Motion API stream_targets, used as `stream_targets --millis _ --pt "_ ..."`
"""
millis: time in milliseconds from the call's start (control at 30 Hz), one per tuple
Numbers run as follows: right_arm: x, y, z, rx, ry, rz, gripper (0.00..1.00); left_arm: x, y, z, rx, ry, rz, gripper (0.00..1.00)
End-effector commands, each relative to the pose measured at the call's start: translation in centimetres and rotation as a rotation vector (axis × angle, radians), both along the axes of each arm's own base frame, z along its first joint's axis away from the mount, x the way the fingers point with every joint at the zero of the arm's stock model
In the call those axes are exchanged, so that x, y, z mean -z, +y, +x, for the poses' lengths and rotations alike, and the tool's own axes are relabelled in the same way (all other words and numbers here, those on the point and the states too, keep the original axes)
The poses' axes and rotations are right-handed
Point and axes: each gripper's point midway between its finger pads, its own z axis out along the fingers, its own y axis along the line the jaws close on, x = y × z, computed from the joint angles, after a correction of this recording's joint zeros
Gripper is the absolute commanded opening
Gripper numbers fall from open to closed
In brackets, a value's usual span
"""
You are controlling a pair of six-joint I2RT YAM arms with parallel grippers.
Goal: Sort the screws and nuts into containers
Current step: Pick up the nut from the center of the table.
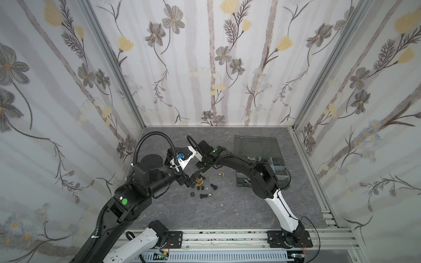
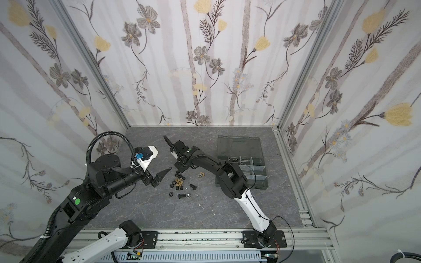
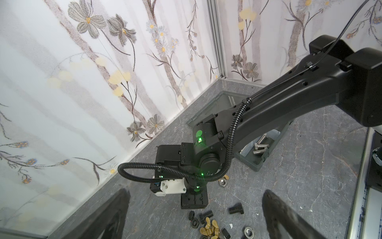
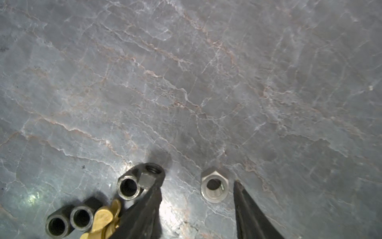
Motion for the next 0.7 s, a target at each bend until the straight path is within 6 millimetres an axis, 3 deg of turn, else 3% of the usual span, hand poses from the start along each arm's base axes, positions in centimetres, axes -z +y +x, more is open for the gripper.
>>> stream_targets --millis 0,267,667 --pt "0.8 -0.3 0.0 -0.001 0.010 -0.022 0.56 -0.5 0.0 0.0 0.001 -0.021 -0.006 1.00" --pt "1.8 -0.8 0.5 0.014 -0.004 -0.054 0.55 -0.4 0.0 0.0 0.001 -0.020 -0.004 1.00" --pt "3.3 -1.4 0.5 0.020 0.019 -0.077 0.34 -0.4 0.2 0.0 -0.005 -0.023 -0.003 1.00"
